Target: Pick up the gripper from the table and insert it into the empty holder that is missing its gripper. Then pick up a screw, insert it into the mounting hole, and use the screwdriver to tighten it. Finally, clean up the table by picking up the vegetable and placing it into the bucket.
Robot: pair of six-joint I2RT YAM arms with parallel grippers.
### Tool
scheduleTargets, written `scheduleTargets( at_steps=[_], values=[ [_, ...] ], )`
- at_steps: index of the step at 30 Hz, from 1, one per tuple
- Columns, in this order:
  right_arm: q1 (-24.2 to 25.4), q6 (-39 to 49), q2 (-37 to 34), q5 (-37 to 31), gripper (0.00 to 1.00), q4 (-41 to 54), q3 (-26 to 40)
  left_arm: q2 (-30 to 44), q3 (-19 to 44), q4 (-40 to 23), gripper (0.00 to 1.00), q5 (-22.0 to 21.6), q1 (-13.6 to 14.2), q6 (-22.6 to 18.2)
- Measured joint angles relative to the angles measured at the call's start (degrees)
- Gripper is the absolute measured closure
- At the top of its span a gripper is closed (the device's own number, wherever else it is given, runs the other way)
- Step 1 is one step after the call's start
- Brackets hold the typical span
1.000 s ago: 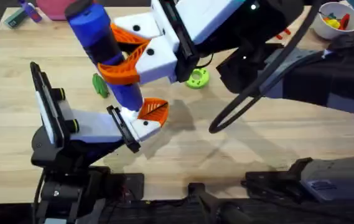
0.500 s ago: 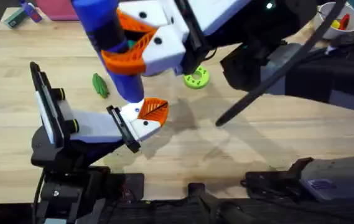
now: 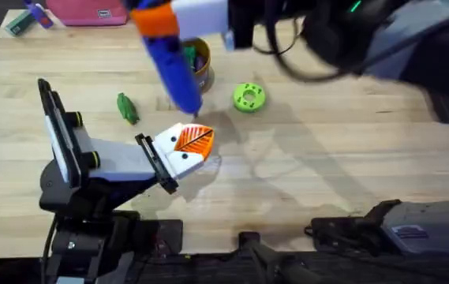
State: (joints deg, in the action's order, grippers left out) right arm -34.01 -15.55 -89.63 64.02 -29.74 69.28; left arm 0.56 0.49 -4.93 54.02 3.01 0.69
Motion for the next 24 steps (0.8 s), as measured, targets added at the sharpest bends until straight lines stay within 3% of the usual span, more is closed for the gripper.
scheduleTargets(
  at_steps=[4,9,19,24],
  values=[
    [4.3,12.0,1.3,-7.0,0.977,30.2,9.0,0.0,0.0,0.0,0.993,0.0,0.0,0.0],
    [8.5,27.4,3.4,-18.4,0.977,55.0,18.5,0.0,0.0,0.0,0.993,0.0,0.0,0.0],
    [13.5,58.0,5.3,-46.4,0.977,84.3,22.0,0.0,0.0,0.0,0.993,0.0,0.0,0.0],
    [15.2,71.1,2.6,-57.1,0.977,88.5,21.5,0.0,0.0,0.0,0.993,0.0,0.0,0.0]
  ],
)
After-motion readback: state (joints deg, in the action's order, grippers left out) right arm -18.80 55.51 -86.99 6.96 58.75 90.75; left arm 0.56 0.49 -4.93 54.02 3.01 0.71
